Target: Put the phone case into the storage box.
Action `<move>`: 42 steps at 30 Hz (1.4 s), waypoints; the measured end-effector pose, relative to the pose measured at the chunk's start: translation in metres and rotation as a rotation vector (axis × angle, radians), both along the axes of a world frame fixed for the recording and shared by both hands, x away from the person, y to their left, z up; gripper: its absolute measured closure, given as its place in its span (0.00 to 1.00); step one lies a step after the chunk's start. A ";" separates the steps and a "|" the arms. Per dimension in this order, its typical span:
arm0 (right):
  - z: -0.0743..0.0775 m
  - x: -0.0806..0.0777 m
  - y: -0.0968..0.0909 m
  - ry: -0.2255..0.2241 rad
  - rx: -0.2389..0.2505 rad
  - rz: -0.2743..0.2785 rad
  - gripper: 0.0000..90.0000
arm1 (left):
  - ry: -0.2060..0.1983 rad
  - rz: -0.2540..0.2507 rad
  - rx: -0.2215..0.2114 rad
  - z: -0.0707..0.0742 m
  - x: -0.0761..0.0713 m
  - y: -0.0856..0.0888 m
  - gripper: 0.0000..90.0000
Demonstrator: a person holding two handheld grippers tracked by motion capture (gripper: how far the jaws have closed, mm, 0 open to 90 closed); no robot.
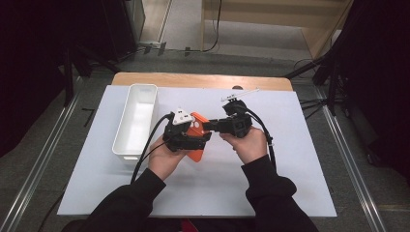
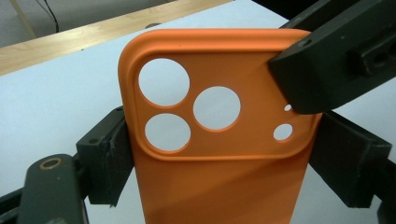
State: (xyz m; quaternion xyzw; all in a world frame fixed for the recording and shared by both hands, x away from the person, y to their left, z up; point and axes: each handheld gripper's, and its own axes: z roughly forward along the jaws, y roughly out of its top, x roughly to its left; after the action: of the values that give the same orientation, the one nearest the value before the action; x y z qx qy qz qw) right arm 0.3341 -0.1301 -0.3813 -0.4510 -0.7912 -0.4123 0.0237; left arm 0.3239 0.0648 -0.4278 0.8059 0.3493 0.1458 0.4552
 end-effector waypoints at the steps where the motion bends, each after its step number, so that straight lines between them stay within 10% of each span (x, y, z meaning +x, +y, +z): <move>1: 0.000 0.000 0.000 -0.001 0.001 0.000 0.82 | 0.007 -0.004 -0.001 0.000 0.000 0.000 0.18; 27: 0.024 -0.008 -0.024 -0.091 0.017 -0.013 0.60 | 0.043 -0.042 -0.010 0.008 -0.001 0.001 0.18; 42: 0.013 0.000 -0.044 -0.160 -0.010 -0.017 0.48 | 0.083 -0.086 -0.017 0.017 0.000 0.007 0.18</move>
State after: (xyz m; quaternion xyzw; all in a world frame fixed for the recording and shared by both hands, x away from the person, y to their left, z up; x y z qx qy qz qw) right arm 0.3339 -0.1745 -0.3679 -0.4237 -0.7886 -0.4433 -0.0452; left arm 0.3238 0.0719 -0.4107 0.8217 0.3342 0.0897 0.4529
